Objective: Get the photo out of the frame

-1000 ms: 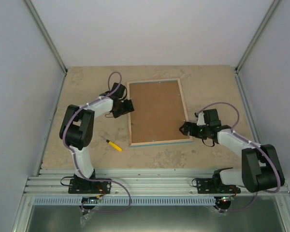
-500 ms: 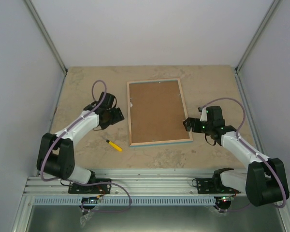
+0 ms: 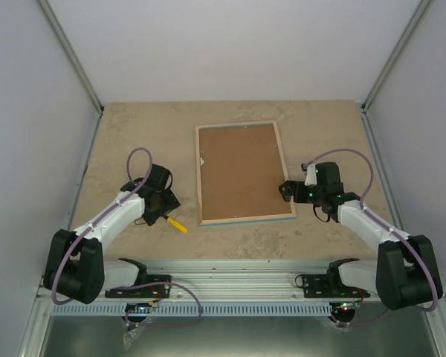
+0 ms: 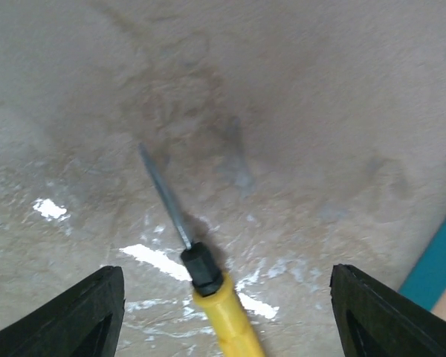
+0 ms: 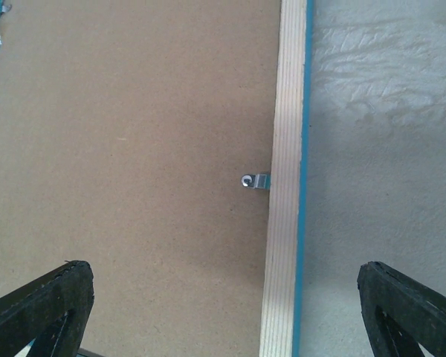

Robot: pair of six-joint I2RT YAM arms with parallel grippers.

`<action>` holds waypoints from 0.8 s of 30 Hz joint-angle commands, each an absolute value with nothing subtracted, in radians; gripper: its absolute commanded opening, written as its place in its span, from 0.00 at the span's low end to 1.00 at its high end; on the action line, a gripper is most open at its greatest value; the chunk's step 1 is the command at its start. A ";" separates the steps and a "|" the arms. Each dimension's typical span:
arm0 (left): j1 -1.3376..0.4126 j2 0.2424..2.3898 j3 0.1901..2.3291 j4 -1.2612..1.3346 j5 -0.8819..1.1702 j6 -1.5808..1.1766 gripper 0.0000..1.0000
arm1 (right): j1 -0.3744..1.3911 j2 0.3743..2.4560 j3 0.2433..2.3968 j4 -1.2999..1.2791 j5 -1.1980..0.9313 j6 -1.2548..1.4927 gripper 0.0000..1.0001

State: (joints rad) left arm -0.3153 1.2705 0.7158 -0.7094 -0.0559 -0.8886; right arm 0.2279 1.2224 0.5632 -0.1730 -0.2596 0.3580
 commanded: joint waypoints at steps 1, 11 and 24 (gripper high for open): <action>-0.316 1.242 0.663 -0.729 -0.079 -0.957 0.76 | 0.235 1.221 0.549 -0.118 -0.292 0.341 0.98; -0.328 1.308 0.620 -0.632 -0.031 -1.002 0.56 | 0.283 1.220 0.548 -0.104 -0.279 0.335 0.98; -0.344 1.346 0.580 -0.557 -0.003 -1.026 0.15 | 0.313 1.213 0.559 -0.119 -0.277 0.317 0.97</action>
